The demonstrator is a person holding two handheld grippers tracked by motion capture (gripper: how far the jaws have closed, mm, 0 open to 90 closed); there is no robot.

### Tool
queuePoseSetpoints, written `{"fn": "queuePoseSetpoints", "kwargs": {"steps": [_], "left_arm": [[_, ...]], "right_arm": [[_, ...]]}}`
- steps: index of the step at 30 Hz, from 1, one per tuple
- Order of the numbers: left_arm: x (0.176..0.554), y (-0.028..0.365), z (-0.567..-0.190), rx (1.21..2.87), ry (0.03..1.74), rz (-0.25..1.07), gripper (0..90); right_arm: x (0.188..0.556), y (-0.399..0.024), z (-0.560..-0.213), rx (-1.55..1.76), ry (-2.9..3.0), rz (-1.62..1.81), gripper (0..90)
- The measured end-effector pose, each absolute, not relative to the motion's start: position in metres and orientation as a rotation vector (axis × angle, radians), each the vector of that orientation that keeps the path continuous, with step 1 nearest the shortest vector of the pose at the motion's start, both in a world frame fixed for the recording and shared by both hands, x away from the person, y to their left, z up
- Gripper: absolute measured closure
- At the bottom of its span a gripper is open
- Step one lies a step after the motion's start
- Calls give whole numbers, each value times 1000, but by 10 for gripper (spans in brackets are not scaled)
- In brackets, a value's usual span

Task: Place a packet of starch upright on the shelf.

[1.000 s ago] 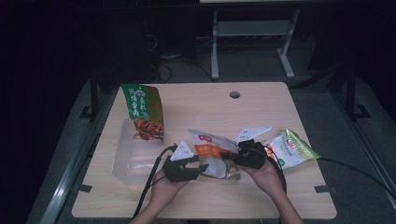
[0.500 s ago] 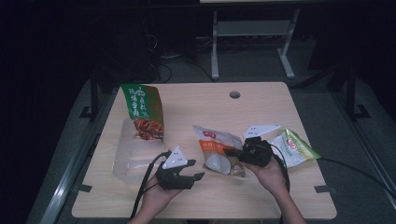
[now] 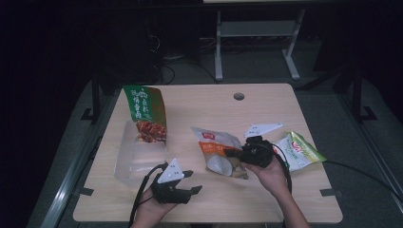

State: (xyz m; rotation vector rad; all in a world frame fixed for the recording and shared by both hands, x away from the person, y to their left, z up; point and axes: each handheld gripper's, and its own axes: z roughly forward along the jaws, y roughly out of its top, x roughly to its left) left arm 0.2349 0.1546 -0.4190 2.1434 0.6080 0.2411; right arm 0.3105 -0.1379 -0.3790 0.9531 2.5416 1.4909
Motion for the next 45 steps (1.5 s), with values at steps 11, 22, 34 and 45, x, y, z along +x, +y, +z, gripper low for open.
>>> {"fn": "queuePoseSetpoints", "kwargs": {"steps": [11,22,34,45], "left_arm": [[229,162,-423,2137,584,216,369],[222,162,-421,2142,530,210,361],[218,156,-423,2165,492,169,349],[219,157,-424,2169,487,165,345]], "right_arm": [[321,-117,-361,922,2563,1515,897],[333,-81,-337,850,2594,1522,897],[346,-36,-311,738,2616,1567,897],[359,-2,-299,693,2637,1591,897]]}}
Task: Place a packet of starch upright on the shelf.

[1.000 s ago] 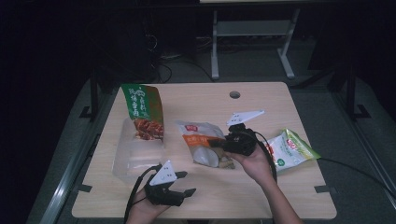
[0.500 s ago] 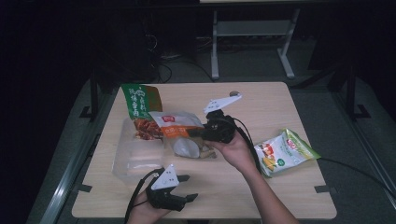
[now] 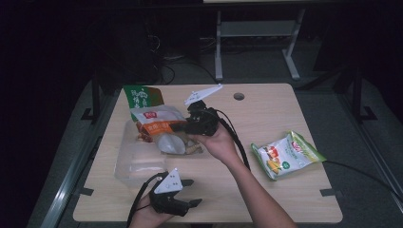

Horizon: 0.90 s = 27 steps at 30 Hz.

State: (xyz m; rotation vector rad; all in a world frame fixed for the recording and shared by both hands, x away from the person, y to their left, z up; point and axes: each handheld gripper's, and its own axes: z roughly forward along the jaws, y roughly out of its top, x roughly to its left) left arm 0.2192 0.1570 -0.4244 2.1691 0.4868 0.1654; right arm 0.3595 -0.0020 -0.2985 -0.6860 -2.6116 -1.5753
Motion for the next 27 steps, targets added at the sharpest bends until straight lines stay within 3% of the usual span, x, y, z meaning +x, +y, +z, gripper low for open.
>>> {"fn": "queuePoseSetpoints", "kwargs": {"steps": [27], "left_arm": [[214,167,-419,2175,497,170,321]], "right_arm": [[371,59,-308,-608,-2572,-1555,897]]}}
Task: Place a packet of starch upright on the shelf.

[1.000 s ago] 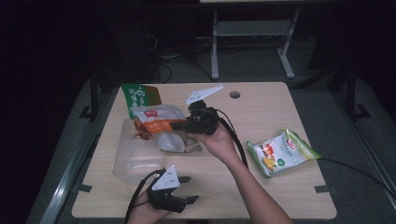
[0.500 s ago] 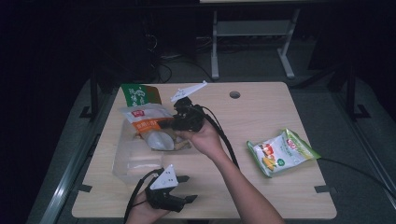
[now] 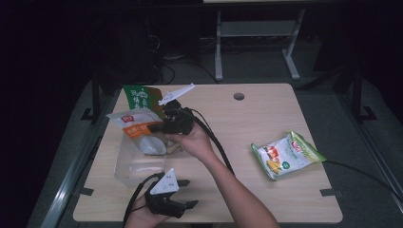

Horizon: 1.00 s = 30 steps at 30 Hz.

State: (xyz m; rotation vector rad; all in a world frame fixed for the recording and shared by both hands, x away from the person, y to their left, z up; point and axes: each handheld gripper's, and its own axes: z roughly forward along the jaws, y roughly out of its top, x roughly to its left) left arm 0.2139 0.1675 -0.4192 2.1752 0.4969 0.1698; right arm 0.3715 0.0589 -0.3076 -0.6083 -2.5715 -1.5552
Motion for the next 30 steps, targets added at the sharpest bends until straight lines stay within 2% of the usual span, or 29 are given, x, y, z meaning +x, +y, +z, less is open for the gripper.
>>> {"fn": "queuePoseSetpoints", "kwargs": {"steps": [19,30], "left_arm": [[200,184,-425,2191,505,157,301],[197,186,-431,2184,510,148,301]], "right_arm": [[354,99,-318,-500,-2500,-1548,897],[357,126,-354,-488,-2439,-1504,897]]}}
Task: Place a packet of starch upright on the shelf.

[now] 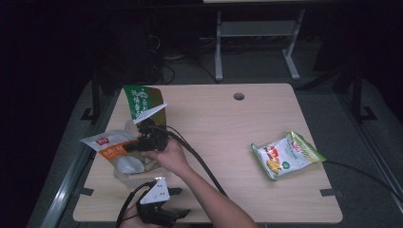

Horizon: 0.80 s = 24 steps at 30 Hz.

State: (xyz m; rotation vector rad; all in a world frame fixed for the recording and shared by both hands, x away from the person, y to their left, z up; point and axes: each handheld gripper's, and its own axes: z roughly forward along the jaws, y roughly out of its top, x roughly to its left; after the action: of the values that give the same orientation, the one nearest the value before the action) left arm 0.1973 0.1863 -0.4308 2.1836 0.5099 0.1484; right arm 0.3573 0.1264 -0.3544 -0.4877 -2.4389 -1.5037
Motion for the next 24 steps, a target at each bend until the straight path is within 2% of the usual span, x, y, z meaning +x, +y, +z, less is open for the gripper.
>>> {"fn": "queuePoseSetpoints", "kwargs": {"steps": [7,12,14,18,24], "left_arm": [[197,183,-432,2193,489,146,301],[197,180,-431,2183,496,135,302],[197,179,-431,2183,498,134,302],[197,178,-432,2184,503,128,302],[198,178,-432,2185,500,130,302]], "right_arm": [[360,117,-372,-528,-2419,-1486,879],[356,103,-363,-507,-2466,-1484,803],[353,99,-360,-500,-2505,-1456,809],[348,96,-361,-467,-2595,-1387,890],[345,93,-366,-446,-2616,-1376,895]]}}
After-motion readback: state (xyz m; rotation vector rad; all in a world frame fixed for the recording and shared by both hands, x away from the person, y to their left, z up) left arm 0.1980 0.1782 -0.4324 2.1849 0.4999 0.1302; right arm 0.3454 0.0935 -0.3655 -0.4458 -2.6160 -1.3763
